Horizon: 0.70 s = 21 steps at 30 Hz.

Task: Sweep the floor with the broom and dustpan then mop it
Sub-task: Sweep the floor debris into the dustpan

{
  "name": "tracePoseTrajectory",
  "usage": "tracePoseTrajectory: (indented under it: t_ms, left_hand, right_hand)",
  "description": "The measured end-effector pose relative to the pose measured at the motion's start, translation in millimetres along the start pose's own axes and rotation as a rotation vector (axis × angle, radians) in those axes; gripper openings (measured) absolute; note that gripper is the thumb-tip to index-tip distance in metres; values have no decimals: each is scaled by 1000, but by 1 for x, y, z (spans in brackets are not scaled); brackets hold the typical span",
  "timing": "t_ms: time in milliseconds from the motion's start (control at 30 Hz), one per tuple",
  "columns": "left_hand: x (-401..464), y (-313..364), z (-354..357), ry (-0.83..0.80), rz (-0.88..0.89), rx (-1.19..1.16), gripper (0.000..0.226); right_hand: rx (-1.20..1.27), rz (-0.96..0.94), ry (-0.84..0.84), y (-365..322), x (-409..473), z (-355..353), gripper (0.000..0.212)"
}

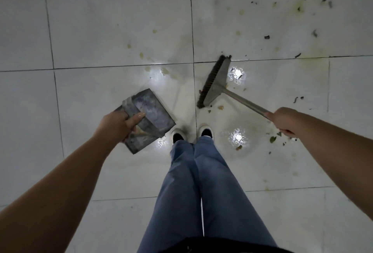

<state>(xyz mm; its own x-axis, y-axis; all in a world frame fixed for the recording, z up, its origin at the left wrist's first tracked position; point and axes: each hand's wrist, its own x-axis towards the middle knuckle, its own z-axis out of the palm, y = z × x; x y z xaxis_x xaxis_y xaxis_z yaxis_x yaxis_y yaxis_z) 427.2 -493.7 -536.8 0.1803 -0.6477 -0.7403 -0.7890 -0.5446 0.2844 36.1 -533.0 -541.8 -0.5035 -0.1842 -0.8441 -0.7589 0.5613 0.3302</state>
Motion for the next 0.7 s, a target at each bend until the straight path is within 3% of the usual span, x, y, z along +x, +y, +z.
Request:
tracePoseTrajectory:
  t_ms: [100,233,333,433,533,633,700]
  left_hand:
    - [2,7,0,-19,11,25,51]
    - [6,16,-2,-50,55,110,49]
    - [12,26,-3,-46,105,141,46]
    - [19,34,-2,-46,139,135,44]
    - [23,38,0,-36,138,62,50]
    - [20,44,2,-43,151,93,52]
    - [18,50,4,-53,156,107,52]
  right_hand:
    - [-37,-67,-8,-1,-4,10,62]
    - [-64,-146,-31,-34,-10,18,38]
    - [-46,-225,-10,-69,-13,13,45]
    - [11,-189,2,-83,-5,7,43]
    - [-20,-178,-121,-63,15,-2,59]
    - [39,-139,-167,-15,32,-6,54]
    - [-68,-35,-211,15,36,-9,72]
